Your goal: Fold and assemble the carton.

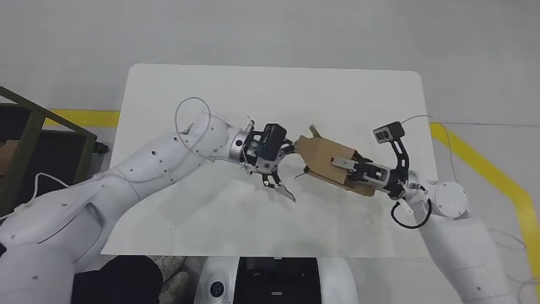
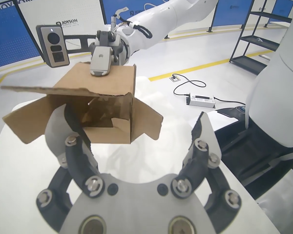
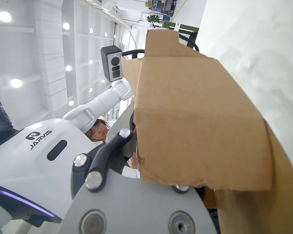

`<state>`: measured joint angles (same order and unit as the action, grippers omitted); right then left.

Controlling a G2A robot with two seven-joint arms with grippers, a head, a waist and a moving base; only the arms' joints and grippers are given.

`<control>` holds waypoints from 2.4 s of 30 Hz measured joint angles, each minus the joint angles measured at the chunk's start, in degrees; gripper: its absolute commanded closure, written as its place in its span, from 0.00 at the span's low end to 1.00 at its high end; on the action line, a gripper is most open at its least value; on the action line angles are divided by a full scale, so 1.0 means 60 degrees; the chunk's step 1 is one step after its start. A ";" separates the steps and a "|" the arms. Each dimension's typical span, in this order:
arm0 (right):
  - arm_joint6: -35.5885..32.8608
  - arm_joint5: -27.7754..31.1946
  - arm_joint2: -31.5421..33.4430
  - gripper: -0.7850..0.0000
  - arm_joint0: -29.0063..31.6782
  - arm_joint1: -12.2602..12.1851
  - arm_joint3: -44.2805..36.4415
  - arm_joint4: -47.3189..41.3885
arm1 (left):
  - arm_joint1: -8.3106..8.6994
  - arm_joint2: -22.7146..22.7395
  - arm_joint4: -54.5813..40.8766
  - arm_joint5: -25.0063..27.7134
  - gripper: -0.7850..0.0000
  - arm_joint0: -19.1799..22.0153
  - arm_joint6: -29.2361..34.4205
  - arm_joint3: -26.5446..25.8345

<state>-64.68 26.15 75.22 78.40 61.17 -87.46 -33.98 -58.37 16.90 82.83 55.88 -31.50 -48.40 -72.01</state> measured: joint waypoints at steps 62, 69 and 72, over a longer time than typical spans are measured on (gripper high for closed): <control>-0.0007 0.0089 0.0156 1.00 0.0204 -0.0040 -0.0222 -0.0283 | 0.0029 0.0023 0.0175 0.0224 0.00 -0.0244 0.0224 -0.0243; -0.0047 0.0101 0.0138 1.00 0.0202 -0.0042 -0.0210 -0.0279 | -0.0054 -0.0007 -0.0169 0.0299 0.20 -0.0150 0.0299 -0.0117; -0.0048 0.0102 0.0132 1.00 0.0201 -0.0043 -0.0202 -0.0260 | -0.0085 -0.0026 -0.0293 0.0347 0.27 -0.0118 0.0346 -0.0084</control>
<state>-64.96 26.76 76.02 79.61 60.91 -88.67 -35.54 -58.87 16.74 81.08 57.96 -32.21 -46.32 -72.51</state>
